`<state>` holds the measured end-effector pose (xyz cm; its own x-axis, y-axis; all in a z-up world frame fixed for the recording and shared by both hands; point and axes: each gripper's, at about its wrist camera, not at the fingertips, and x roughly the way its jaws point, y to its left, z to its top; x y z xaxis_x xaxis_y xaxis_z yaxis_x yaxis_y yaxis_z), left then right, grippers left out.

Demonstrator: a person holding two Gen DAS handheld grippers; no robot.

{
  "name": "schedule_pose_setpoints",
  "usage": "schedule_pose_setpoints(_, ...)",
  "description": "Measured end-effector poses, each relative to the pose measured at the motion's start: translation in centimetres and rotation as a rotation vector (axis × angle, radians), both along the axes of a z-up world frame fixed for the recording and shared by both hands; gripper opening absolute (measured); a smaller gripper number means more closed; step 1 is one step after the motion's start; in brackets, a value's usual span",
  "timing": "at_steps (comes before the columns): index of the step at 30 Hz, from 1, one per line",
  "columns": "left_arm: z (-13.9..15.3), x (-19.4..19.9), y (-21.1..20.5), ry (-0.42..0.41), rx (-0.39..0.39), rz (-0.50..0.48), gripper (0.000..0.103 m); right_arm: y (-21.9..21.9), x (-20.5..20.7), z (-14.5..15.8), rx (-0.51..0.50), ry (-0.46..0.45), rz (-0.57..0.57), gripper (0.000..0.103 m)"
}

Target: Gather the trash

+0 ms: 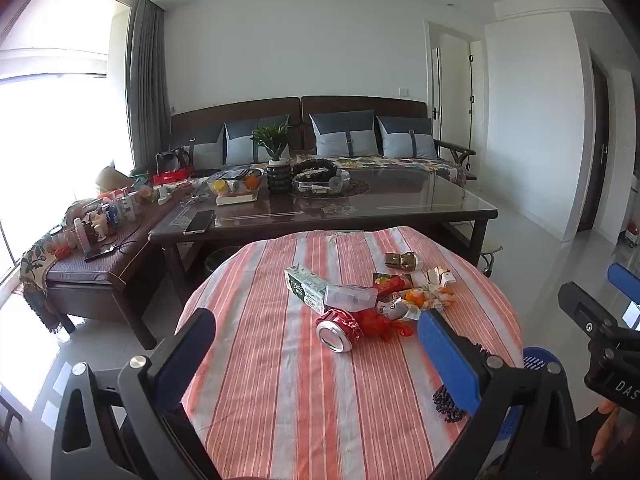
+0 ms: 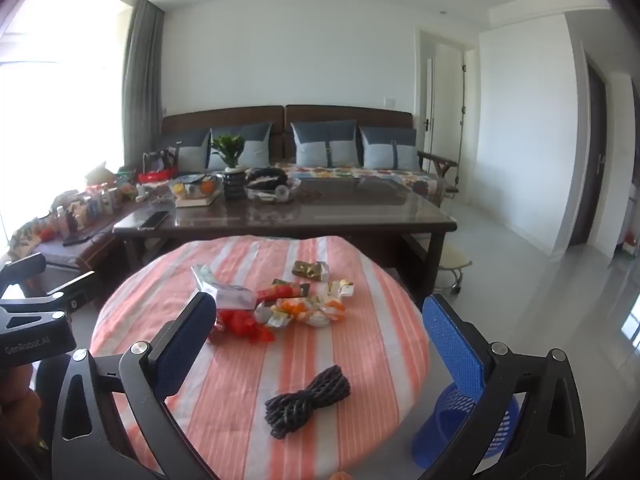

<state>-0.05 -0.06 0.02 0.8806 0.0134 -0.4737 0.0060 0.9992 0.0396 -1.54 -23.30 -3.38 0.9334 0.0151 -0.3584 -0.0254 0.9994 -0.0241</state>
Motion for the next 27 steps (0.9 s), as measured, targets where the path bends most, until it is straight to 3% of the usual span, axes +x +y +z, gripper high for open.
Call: schedule_pose_setpoints(27,-0.62,0.33,-0.26,0.007,-0.02,-0.002,0.103,-0.18,-0.38,-0.02,0.006,0.013,0.009,0.103)
